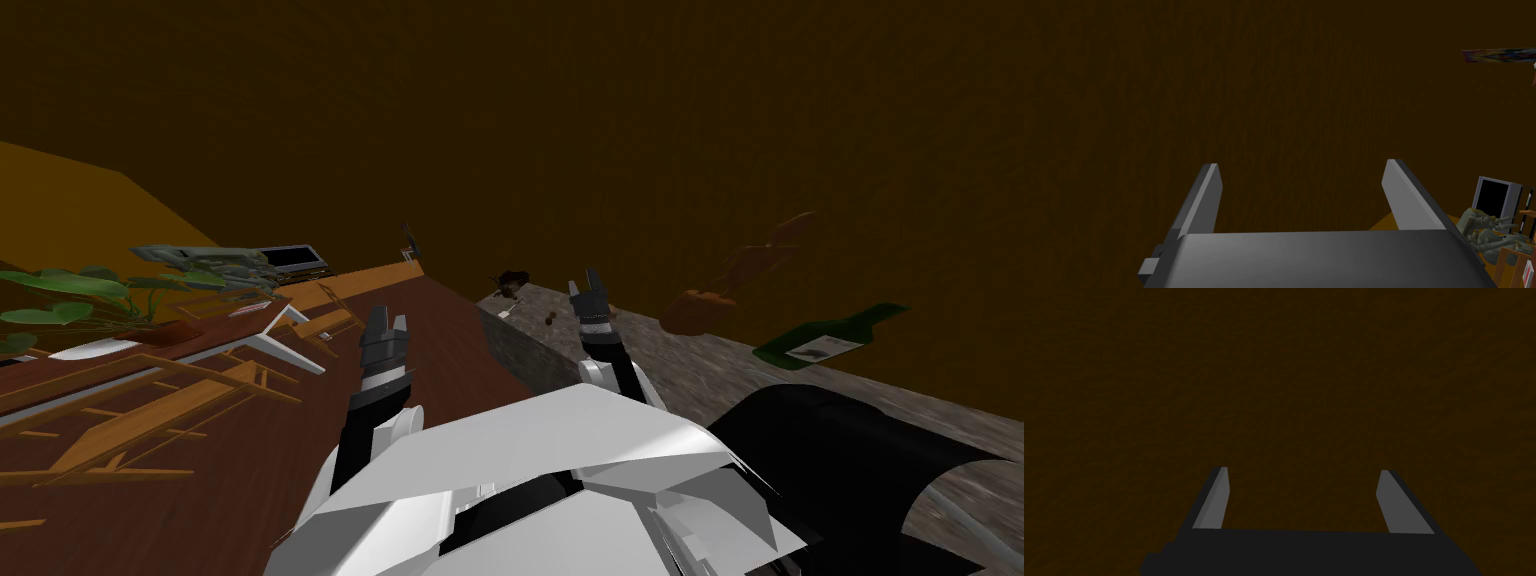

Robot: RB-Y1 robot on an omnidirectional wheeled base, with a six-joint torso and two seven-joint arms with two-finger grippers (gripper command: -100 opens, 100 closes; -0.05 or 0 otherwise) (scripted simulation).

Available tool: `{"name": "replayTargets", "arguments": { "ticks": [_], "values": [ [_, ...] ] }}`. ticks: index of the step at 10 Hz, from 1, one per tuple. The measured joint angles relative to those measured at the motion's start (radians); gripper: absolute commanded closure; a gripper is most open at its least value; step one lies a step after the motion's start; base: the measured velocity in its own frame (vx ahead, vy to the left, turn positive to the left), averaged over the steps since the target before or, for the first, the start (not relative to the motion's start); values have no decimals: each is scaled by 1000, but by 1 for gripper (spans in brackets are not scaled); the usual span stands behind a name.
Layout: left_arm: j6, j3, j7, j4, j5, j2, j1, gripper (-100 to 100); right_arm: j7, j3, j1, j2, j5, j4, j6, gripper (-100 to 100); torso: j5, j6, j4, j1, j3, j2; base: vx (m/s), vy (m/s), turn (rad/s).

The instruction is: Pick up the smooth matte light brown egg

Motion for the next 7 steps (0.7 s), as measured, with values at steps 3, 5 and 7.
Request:
{"name": "replayTargets", "arguments": {
  "ticks": [3, 5, 7],
  "values": [
    [0, 0, 0, 0, 0, 0, 0, 0, -72, -11, -49, -56, -59, 61, 48, -100, 0, 0, 1, 0, 4, 6, -107, 7, -11],
    [0, 0, 0, 0, 0, 0, 0, 0, -128, -17, -81, -88, -104, 94, 96, -100, 0, 0, 2, -1, 4, 7, -105, -18, -9],
    [0, 0, 0, 0, 0, 0, 0, 0, -177, -27, -118, -113, -143, 127, 144, -100, 0, 0, 1, -1, 3, 5, -70, -10, -2]
  ]
}}
